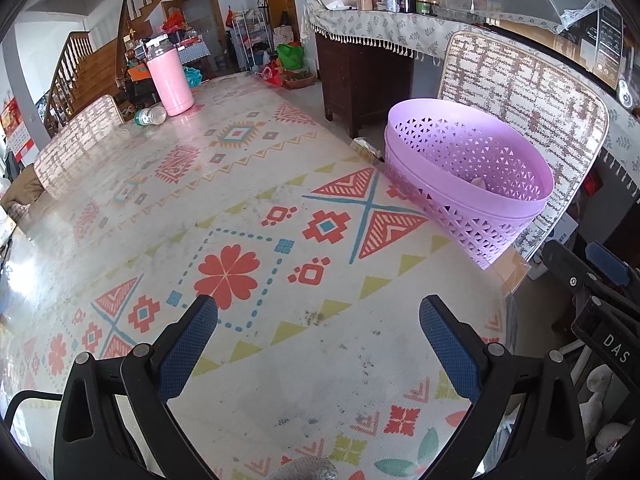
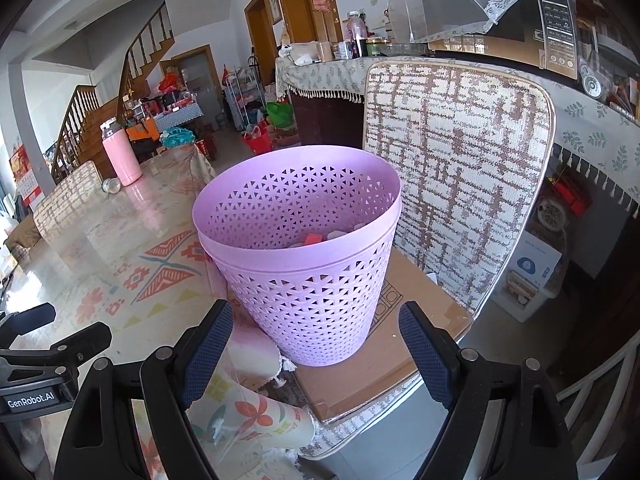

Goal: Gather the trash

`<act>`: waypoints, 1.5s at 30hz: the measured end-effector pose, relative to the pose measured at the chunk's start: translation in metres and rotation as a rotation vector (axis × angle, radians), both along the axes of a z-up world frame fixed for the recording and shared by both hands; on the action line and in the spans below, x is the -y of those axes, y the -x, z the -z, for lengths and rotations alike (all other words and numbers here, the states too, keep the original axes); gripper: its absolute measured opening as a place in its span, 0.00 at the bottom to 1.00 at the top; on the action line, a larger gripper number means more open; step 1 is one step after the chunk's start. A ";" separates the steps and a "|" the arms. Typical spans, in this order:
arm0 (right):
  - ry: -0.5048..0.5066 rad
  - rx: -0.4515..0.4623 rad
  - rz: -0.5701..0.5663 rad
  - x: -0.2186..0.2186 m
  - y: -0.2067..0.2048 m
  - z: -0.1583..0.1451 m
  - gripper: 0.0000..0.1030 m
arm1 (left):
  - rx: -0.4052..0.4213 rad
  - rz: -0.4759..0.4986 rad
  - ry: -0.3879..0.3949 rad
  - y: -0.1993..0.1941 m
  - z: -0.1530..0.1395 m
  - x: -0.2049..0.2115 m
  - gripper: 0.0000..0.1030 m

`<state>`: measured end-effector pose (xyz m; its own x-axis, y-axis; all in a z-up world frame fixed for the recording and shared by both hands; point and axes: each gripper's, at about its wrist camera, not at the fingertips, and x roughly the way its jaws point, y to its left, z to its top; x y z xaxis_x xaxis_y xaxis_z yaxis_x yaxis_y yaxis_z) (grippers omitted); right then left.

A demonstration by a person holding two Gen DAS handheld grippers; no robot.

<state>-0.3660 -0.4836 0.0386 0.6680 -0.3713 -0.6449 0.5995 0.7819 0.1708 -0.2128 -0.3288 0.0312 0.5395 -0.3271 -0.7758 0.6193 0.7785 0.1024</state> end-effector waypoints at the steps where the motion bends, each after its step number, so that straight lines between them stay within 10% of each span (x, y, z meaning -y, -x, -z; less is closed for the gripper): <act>1: 0.001 -0.001 0.001 0.000 0.000 0.000 0.86 | 0.000 -0.001 0.001 0.000 0.000 0.000 0.98; 26: 0.027 -0.032 -0.006 -0.004 -0.008 0.000 0.86 | 0.021 -0.009 0.004 -0.002 0.001 0.000 0.98; 45: 0.049 -0.039 0.014 -0.004 -0.001 -0.011 0.87 | 0.220 -0.029 0.117 0.019 -0.033 -0.013 0.98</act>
